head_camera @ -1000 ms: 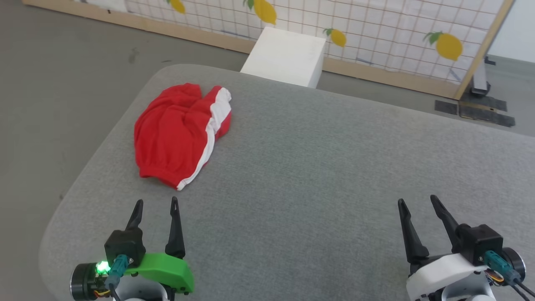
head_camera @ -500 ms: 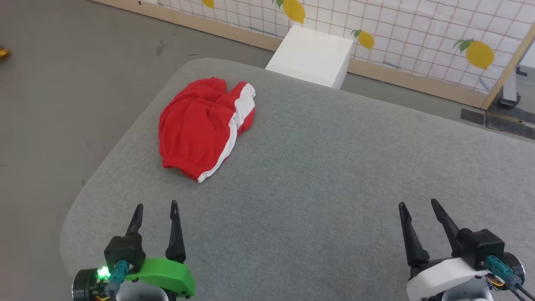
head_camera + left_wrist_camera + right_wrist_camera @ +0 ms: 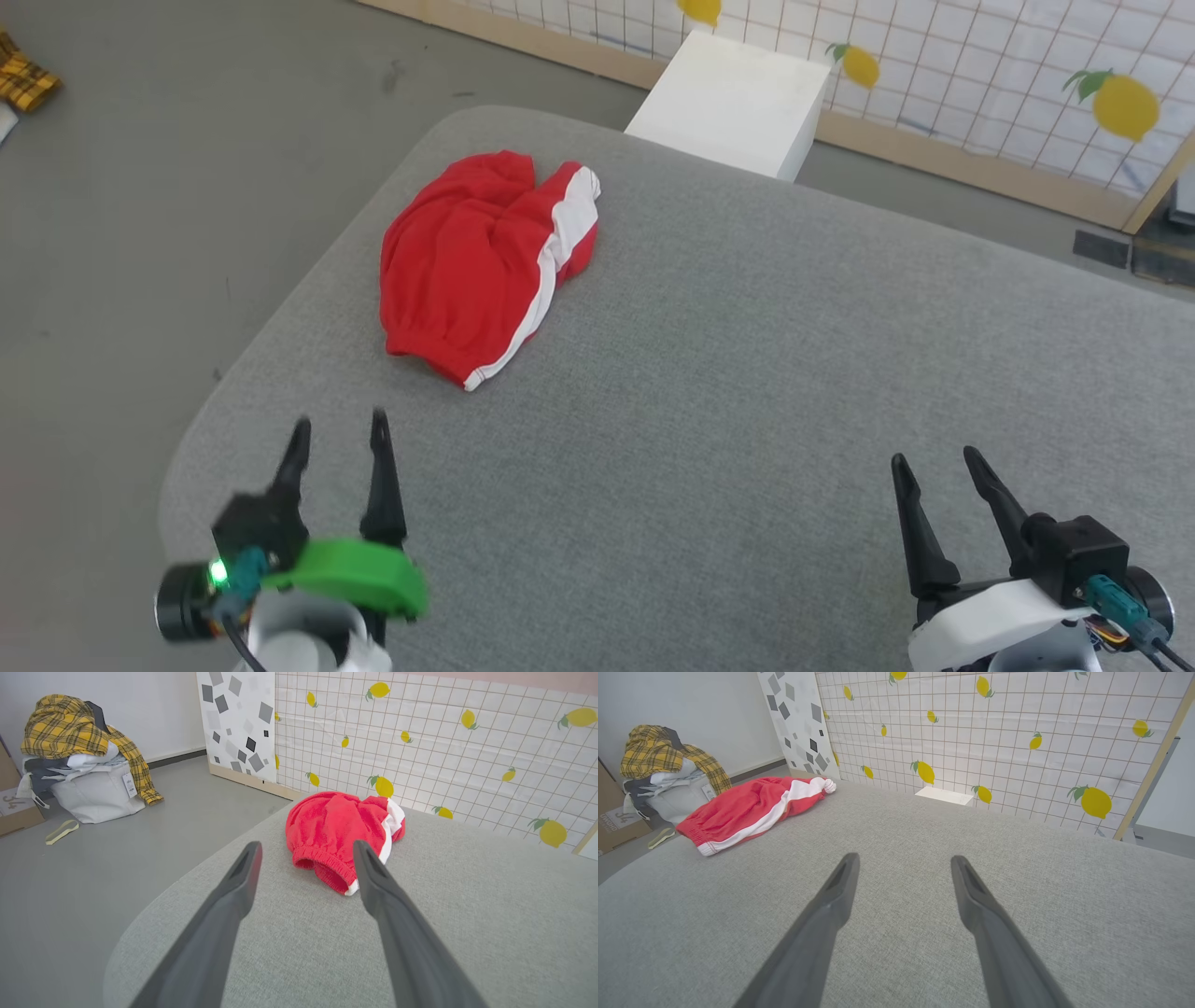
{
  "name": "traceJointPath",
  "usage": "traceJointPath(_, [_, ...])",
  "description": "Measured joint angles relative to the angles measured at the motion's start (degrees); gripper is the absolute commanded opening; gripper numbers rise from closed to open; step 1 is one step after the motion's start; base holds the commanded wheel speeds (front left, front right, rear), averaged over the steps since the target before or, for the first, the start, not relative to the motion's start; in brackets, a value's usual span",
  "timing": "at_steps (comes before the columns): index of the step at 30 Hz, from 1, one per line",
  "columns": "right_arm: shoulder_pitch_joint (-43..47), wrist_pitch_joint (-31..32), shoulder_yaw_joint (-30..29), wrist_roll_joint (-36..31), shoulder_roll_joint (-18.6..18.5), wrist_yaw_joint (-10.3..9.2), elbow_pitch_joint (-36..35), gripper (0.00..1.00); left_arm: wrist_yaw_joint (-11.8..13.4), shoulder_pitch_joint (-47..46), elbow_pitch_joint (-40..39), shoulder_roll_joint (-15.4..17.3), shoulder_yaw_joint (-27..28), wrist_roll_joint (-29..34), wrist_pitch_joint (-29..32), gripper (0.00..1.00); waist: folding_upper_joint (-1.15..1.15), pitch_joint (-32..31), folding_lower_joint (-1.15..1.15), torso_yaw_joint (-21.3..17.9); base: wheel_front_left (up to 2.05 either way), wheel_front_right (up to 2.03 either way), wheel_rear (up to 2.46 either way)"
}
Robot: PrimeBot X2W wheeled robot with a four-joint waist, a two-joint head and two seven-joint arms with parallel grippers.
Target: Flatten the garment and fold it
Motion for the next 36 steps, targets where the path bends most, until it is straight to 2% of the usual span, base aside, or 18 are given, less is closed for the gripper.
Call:
traceJointPath(5, [0.02, 0.09, -0.43, -0.13, 0.03, 0.0, -0.82, 1.0, -1.79, -7.09, 4.39, 1.13, 1.49, -2.56, -0.04, 1.0, 0.0, 1.48, 0.0, 0.52, 0.0, 0.0, 0.0])
traceJointPath(12, [-0.02, 1.31, -1.51, -1.9, 0.03, 0.0, -3.25, 1.0, -4.97, -19.6, 13.19, 4.21, 4.02, -8.54, 4.78, 1.0, 0.0, 4.54, 0.0, 0.71, 0.0, 0.0, 0.0])
traceJointPath(17, [-0.26, 3.16, -2.32, -3.69, 0.05, 0.0, -6.12, 1.0, -6.57, -28.74, 20.81, 6.17, 5.56, -13.29, 10.01, 1.0, 0.0, 7.68, 0.0, 0.23, 0.0, 0.0, 0.0])
traceJointPath(23, [-0.84, 5.23, -4.52, -5.72, 0.09, 0.0, -10.54, 1.0, -8.32, -39.36, 29.52, 8.25, 5.26, -18.33, 20.01, 1.0, 0.0, 12.73, 0.01, -1.03, 0.0, 0.0, 0.0])
traceJointPath(29, [-0.88, 6.35, -6.61, -6.64, 0.1, 0.0, -13.84, 1.0, -8.16, -46.31, 37.75, 9.04, 3.42, -21.09, 34.85, 1.0, 0.0, 17.97, 0.01, -2.36, 0.0, 0.0, 0.0])
traceJointPath(33, [-0.83, 6.87, -7.53, -6.79, 0.09, 0.0, -15.36, 1.0, -6.27, -47.68, 40.79, 8.77, 2.98, -22.27, 43.55, 1.0, 0.0, 20.9, 0.01, -3.38, 0.0, 0.0, 0.0])
traceJointPath(36, [-0.82, 7.01, -7.91, -6.79, 0.01, 0.0, -16.23, 1.0, -5.0, -47.79, 41.73, 8.36, 2.56, -22.61, 47.12, 1.0, 0.0, 22.67, 0.01, -3.99, 0.0, 0.0, 0.0])
